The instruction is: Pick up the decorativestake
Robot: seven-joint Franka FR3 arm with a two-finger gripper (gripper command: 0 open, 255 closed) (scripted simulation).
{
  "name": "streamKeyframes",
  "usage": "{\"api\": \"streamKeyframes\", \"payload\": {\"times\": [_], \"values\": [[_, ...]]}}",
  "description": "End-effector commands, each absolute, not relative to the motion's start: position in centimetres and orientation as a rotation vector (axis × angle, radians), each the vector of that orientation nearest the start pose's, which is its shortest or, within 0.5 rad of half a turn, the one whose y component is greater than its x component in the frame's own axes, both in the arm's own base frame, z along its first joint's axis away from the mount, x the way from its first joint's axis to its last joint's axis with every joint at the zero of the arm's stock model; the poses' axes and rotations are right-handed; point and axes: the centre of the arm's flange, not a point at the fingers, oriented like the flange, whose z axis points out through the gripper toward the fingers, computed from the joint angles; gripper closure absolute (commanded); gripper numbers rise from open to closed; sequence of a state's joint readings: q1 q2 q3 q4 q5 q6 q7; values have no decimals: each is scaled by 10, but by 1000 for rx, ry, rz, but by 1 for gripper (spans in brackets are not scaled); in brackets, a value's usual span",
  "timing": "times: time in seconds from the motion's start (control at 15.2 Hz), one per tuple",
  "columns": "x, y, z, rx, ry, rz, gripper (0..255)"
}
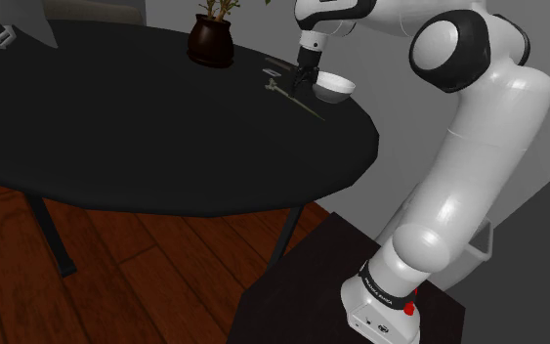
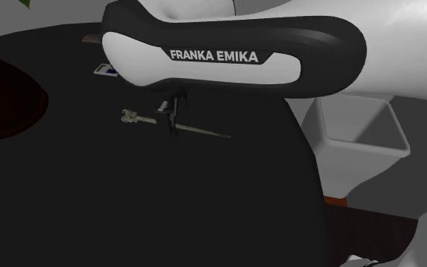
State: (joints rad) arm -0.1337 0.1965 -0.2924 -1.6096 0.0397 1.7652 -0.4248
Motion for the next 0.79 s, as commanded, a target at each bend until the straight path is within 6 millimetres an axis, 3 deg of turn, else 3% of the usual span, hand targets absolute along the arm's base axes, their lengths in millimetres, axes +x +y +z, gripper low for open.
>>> {"api": "streamKeyframes", "payload": {"times": [0.0, 0.33, 0.4, 0.73], "values": [[570, -240, 500, -3144, 9, 58, 0], [570, -240, 481, -3144, 9, 58, 0], [569, -240, 481, -3144, 9, 58, 255], [568, -242, 482, -3144, 9, 58, 255]]}}
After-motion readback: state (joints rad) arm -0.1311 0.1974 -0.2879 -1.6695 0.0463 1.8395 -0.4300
